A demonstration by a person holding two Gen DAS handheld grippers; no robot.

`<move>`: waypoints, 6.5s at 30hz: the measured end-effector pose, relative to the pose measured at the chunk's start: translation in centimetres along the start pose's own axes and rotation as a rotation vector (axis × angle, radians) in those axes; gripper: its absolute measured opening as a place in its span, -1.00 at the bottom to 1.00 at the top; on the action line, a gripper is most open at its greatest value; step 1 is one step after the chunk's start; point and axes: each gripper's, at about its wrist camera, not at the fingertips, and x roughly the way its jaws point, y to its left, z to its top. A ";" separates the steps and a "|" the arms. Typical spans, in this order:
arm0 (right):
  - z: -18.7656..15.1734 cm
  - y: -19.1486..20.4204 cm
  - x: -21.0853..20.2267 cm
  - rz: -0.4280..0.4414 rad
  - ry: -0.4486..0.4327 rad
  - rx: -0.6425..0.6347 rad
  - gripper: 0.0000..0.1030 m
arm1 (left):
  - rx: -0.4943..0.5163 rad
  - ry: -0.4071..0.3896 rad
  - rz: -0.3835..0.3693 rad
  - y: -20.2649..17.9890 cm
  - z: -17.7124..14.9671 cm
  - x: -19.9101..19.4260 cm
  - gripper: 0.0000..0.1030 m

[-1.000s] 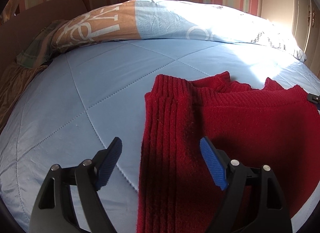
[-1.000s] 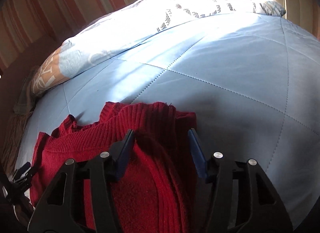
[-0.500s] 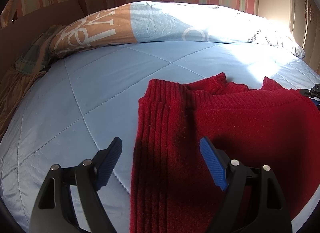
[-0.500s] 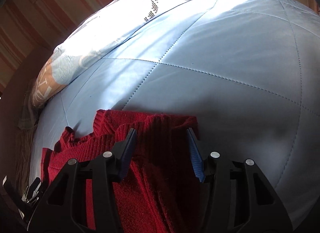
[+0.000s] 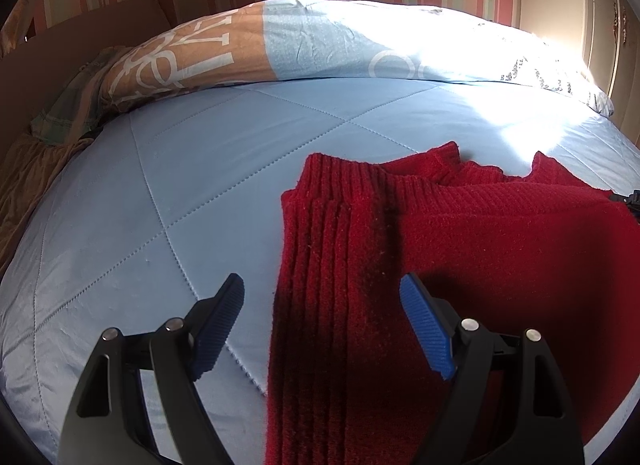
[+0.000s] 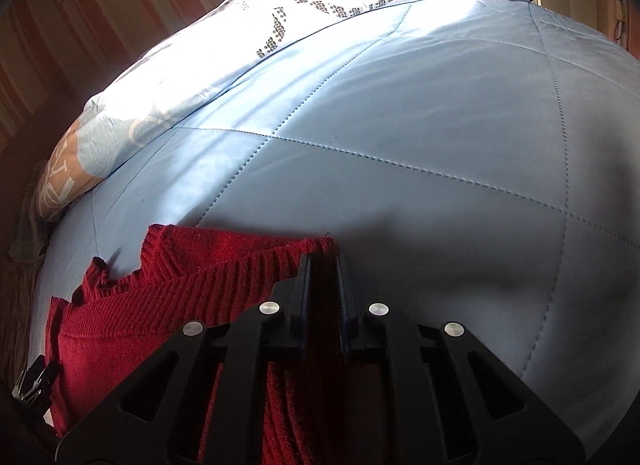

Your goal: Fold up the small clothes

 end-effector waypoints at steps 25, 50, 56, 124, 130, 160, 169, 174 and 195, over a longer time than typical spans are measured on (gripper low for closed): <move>-12.0 7.8 -6.7 -0.062 -0.038 -0.336 0.17 | 0.025 0.007 -0.016 -0.4 -0.6 0.3 0.60; -17.3 3.2 -15.0 0.032 -0.051 -0.026 0.91 | 0.002 0.053 -0.078 -9.7 -3.3 -6.3 0.65; -19.0 1.2 -13.8 0.070 0.002 0.113 0.92 | -0.003 0.071 -0.095 -10.7 -3.6 -7.5 0.65; -19.3 28.4 -13.7 0.178 -0.174 -0.788 -0.76 | -0.153 0.046 -0.044 8.7 -2.4 -8.7 0.76; -23.8 31.5 -10.7 0.219 -0.018 -0.885 -0.76 | -0.214 0.038 0.000 12.8 -3.0 -9.3 0.76; -18.0 16.5 -16.0 0.097 -0.052 -0.543 0.71 | -0.355 0.197 -0.504 6.9 2.7 0.5 0.77; -17.6 15.6 -15.4 0.096 -0.062 -0.502 0.71 | -0.392 0.274 -0.634 6.1 4.5 4.0 0.64; -17.8 15.5 -15.3 0.086 -0.077 -0.498 0.71 | -0.044 0.133 -0.315 1.6 5.1 -0.6 -0.52; -17.4 17.7 -14.4 0.136 -0.092 -0.506 0.71 | -0.002 0.009 -0.356 6.1 3.4 -7.0 0.37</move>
